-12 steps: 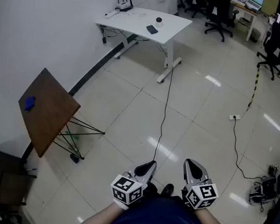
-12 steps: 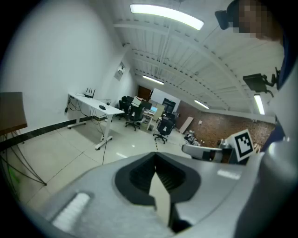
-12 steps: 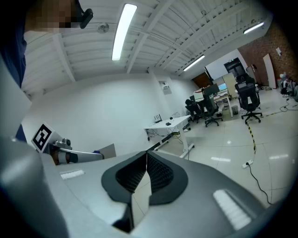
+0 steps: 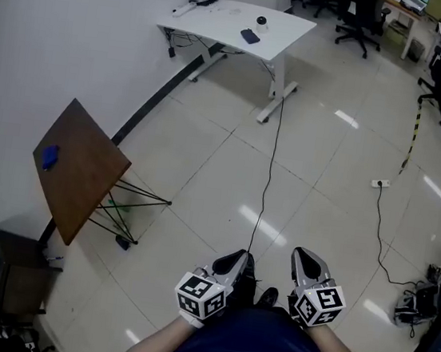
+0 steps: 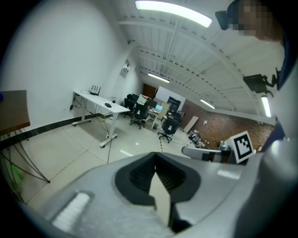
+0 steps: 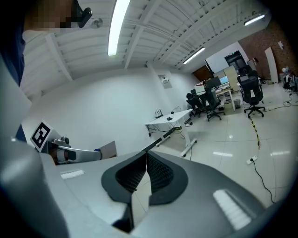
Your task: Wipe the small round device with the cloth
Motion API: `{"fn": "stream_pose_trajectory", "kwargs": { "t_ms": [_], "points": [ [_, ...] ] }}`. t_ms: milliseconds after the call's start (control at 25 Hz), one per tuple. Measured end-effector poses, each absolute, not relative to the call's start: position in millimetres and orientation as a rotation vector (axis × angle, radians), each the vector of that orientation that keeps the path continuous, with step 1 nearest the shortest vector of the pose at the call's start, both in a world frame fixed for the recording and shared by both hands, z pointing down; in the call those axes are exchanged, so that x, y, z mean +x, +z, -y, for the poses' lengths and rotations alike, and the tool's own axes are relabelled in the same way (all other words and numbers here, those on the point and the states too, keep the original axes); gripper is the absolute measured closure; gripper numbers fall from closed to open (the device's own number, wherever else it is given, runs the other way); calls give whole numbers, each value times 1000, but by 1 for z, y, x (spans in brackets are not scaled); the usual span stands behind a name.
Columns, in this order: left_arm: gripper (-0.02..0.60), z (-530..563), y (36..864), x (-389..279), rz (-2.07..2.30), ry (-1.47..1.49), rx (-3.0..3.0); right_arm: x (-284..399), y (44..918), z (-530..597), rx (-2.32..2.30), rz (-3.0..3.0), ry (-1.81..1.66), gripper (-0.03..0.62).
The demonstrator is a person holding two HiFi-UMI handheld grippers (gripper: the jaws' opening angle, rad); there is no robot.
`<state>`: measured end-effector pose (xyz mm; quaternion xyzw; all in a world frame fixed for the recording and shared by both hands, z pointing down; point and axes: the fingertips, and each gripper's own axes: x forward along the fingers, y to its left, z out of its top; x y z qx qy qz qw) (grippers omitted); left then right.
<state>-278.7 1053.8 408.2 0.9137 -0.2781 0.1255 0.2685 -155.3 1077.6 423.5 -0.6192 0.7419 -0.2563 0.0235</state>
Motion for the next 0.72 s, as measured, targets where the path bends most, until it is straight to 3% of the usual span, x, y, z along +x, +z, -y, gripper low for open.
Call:
{"fn": "stream_pose_trajectory", "kwargs": {
  "t_ms": [720],
  "points": [
    [578, -872, 409, -292, 714, 223, 2439, -161, 405, -911, -2058, -2342, -684, 582]
  ]
}}
